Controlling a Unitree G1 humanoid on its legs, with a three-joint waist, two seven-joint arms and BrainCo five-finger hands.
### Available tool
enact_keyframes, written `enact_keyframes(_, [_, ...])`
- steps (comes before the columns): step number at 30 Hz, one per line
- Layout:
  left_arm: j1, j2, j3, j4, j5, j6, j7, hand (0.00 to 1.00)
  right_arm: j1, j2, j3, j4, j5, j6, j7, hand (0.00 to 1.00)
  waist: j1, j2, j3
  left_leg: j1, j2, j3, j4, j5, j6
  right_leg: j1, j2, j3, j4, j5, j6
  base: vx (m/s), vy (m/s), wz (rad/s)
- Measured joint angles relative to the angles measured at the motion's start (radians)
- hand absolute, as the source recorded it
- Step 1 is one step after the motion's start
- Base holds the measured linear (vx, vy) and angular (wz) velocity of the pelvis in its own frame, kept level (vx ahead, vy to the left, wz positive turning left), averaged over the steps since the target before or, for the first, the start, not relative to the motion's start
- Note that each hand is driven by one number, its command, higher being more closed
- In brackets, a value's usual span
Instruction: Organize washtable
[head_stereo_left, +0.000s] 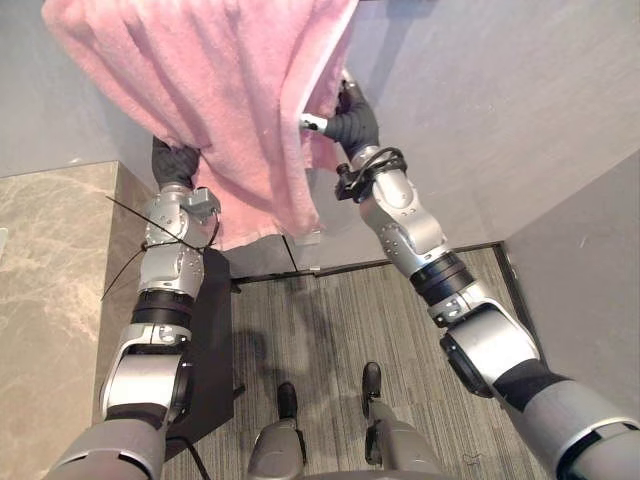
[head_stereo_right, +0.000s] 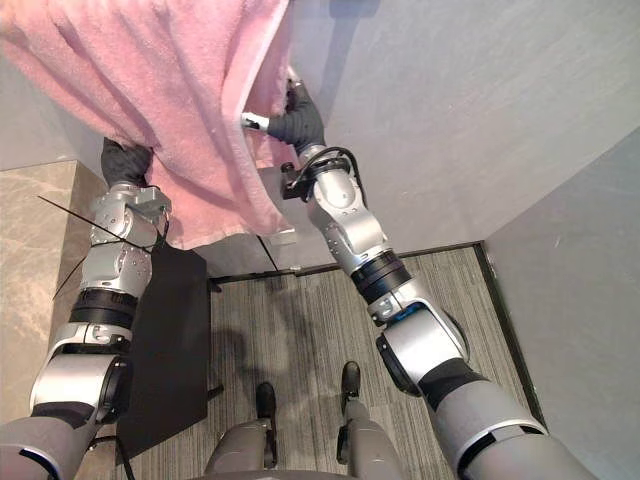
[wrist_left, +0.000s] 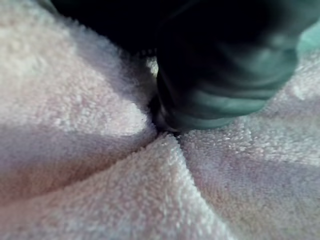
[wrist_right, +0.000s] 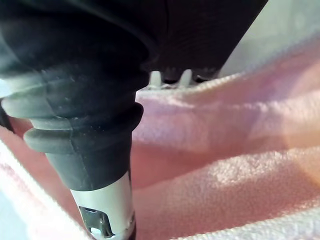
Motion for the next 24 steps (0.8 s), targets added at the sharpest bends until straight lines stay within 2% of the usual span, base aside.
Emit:
enact_keyframes(10, [-0.014, -0.017, -0.011, 0.011, 0.0, 0.0, 0.001, 1.0, 0.0, 0.02, 0.031, 0.001, -0.046, -0.001, -0.002, 1.0, 0.004, -0.002, -0.001, -0.009, -0.001, -0.033, -0.033, 0.029, -0.003, -0.006, -0.001, -0.027, 0.0, 0.0, 0.0, 0.01, 0.025, 0.1])
enact_keyframes(19, [-0.007, -0.016, 0.013, 0.004, 0.003, -0.001, -0.001, 1.0, 0.0, -0.077, -0.133, 0.002, -0.076, 0.002, -0.023, 1.0, 0.001, -0.002, -0.001, -0.008, -0.003, -0.031, -0.034, 0.03, -0.002, -0.006, -0.002, -0.023, 0.0, 0.0, 0.0, 0.01, 0.027, -0.01])
enact_keyframes(24, [-0.008, -0.016, 0.013, -0.034, 0.01, -0.001, -0.005, 1.0, 0.0, -0.085, -0.192, 0.002, -0.076, 0.01, -0.024, 1.0, -0.005, -0.002, -0.001, 0.0, -0.004, -0.019, -0.035, 0.03, -0.002, -0.006, -0.002, -0.018, 0.0, 0.001, -0.001, 0.01, 0.028, -0.06])
